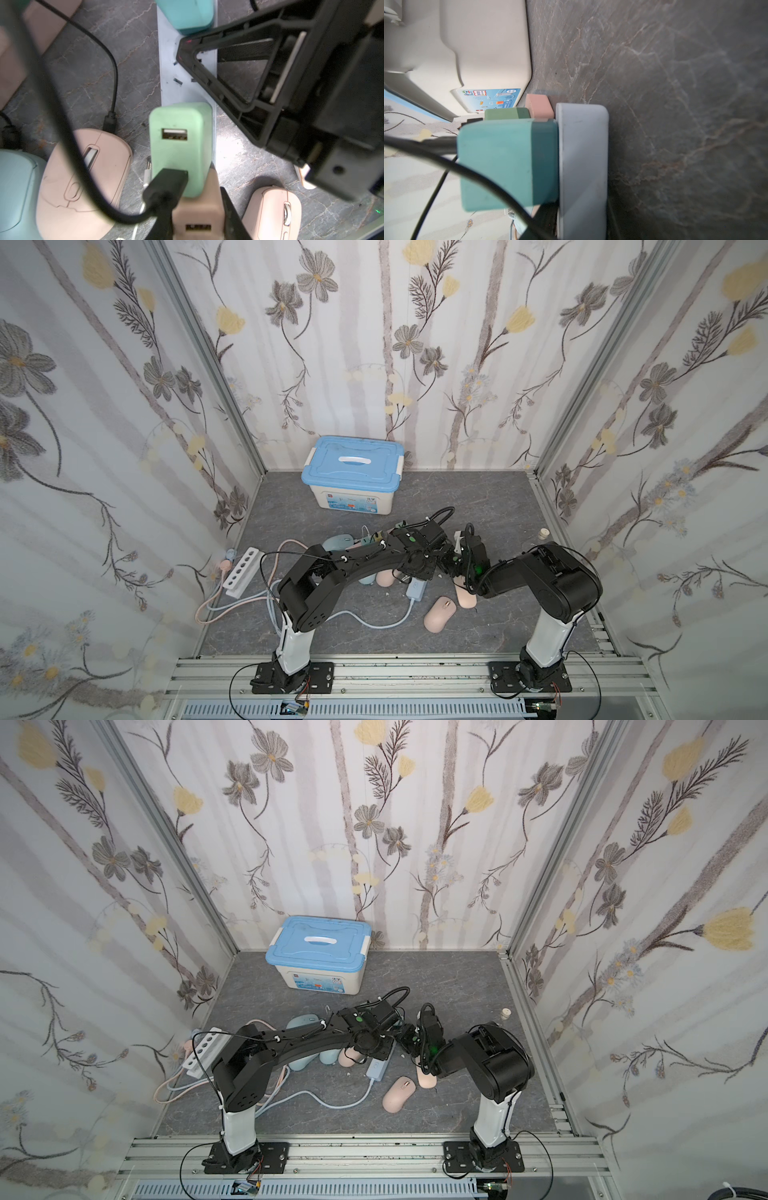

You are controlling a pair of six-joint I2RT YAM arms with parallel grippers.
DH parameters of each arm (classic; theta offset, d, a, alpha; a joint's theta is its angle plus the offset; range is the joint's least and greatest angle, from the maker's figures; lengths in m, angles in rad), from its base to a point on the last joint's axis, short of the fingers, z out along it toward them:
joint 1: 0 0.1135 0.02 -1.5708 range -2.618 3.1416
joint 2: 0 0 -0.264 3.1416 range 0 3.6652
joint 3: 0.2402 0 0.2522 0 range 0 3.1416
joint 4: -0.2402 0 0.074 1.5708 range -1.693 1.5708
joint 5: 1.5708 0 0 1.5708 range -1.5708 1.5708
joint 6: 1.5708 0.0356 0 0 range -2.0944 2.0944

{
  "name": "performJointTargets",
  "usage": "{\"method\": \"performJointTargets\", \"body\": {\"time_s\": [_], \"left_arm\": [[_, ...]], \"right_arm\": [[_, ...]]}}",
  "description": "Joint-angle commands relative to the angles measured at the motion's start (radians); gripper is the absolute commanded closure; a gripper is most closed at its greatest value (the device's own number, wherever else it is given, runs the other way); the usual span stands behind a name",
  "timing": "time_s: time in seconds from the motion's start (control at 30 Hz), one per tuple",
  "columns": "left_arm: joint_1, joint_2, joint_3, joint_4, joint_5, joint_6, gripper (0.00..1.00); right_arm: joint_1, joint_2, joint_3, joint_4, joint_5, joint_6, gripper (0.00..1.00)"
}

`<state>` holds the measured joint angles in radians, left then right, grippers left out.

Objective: Unplug the wireless mouse
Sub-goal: Remove the plug from the socket.

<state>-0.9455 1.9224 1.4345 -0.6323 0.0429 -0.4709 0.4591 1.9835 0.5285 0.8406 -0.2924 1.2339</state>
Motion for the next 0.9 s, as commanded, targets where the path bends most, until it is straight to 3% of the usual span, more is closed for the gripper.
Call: {"method": "performJointTargets", "body": {"time_s": [0.0, 0.1, 0.33, 0.43, 0.6, 0.73, 0.87], "left_arm": [[0.002, -0.044, -0.029, 0.071, 0.031, 0.016, 1.00], [0.001, -0.069, -0.051, 0.134, 0.041, 0.017, 1.00], [-0.033, -0.089, -0.063, 0.134, -0.115, 0.086, 1.00], [-0.011, -0.011, 0.066, -0.039, -0.033, 0.050, 1.00], [0.005, 0.053, 0.152, -0.175, 0.103, 0.034, 1.00], [0.045, 0.025, 0.072, -0.060, 0.233, -0.022, 1.00], [0.046, -0.049, -0.057, 0.118, 0.228, -0.059, 1.00]], "right_arm": [[0.003, 0.019, -0.022, -0.041, 0.019, 0.021, 0.66], [0.004, 0.032, -0.022, -0.012, 0.019, 0.029, 0.66], [0.008, 0.045, -0.020, -0.004, 0.021, 0.036, 0.66], [0.010, 0.039, -0.008, -0.043, 0.029, 0.015, 0.67], [0.018, 0.027, -0.004, -0.066, 0.048, -0.010, 0.67], [0.021, 0.032, -0.017, -0.017, 0.047, 0.006, 0.67], [0.026, 0.029, -0.024, 0.005, 0.050, 0.018, 0.67]]}}
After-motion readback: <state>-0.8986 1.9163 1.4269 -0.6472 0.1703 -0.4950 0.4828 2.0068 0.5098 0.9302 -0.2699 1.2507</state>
